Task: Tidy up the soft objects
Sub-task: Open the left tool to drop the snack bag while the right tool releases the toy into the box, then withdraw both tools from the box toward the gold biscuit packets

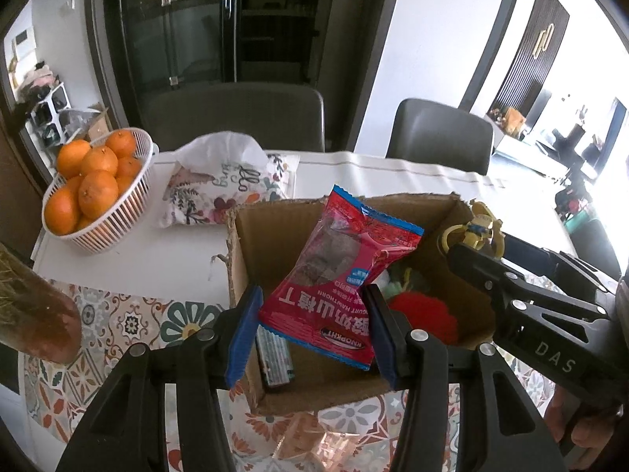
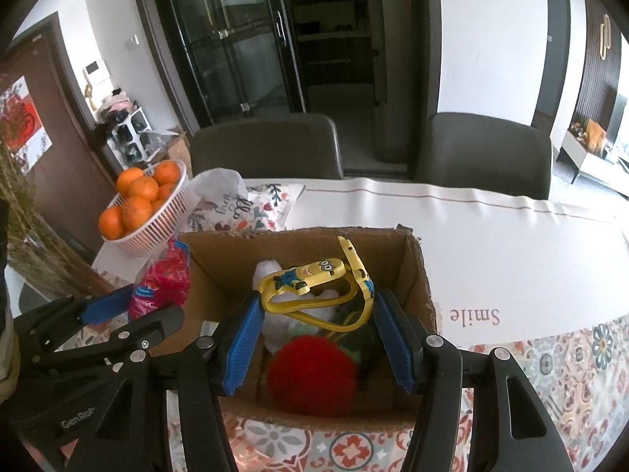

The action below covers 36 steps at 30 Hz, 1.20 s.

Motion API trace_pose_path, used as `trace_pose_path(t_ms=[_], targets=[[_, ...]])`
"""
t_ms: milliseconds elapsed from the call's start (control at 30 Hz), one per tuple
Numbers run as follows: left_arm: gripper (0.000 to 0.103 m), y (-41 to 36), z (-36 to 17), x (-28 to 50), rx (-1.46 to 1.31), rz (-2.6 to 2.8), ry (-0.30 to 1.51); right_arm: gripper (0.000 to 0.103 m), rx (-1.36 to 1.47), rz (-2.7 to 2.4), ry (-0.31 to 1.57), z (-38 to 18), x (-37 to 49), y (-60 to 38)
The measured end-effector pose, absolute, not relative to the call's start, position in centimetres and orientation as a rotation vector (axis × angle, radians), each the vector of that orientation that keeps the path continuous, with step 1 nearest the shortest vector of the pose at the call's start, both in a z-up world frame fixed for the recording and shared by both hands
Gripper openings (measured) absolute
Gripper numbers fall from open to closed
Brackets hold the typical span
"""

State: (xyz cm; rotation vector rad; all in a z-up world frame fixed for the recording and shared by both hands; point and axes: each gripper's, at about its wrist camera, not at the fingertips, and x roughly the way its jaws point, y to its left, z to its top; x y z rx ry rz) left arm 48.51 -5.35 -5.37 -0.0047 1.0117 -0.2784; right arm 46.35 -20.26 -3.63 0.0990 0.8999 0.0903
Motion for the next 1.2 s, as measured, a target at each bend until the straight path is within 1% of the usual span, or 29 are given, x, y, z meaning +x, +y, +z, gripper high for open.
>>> trace_pose_path(t_ms=[233,267,300,367,467,533,700,833,1000,1200], targets=[[0.055,-5.6,-6.7,49.3,-0.006,-0.275,1.057,0.061,0.118,0.098,0.965,-5.6,48.1,-20.5],[0.056,-5.6,-6.8,49.3,-0.006,-0.275,1.055,0.063,0.122,0.098,0.974,-5.8,48.3,-20.6],[0.061,-5.6,-6.7,49.3,-0.002,-0.272,1.051,0.067,0.124,0.097,0.982,-5.9,48.4,-20.6],[0.062,-5.5,-6.6,49.1,0.004,-0.264,1.041,0.070,0.126,0.092,0.987,-6.1,48.5,-20.6],[0.064,-5.2,-6.1,48.7,0.008,-0.252,1.028,0.070,0.131,0.080,0.982,-6.0,48.4,-20.8],[0.068,-5.0,-5.8,48.2,0.016,-0.248,1.016,0.070,0.127,0.072,0.976,-5.7,48.2,-20.9],[0.069,-4.4,-4.7,46.5,0.035,-0.230,0.981,0.072,0.112,0.038,0.947,-4.7,46.9,-20.9],[0.076,-3.7,-3.8,45.0,0.037,-0.227,0.950,0.072,0.093,0.009,0.915,-3.6,45.5,-20.7],[0.081,-3.0,-2.6,43.0,0.047,-0.217,0.916,0.072,0.092,0.005,0.885,-2.2,43.4,-20.3],[0.085,-1.9,-2.0,40.6,0.036,-0.206,0.907,0.072,0.077,0.013,0.858,-1.0,41.1,-19.2]])
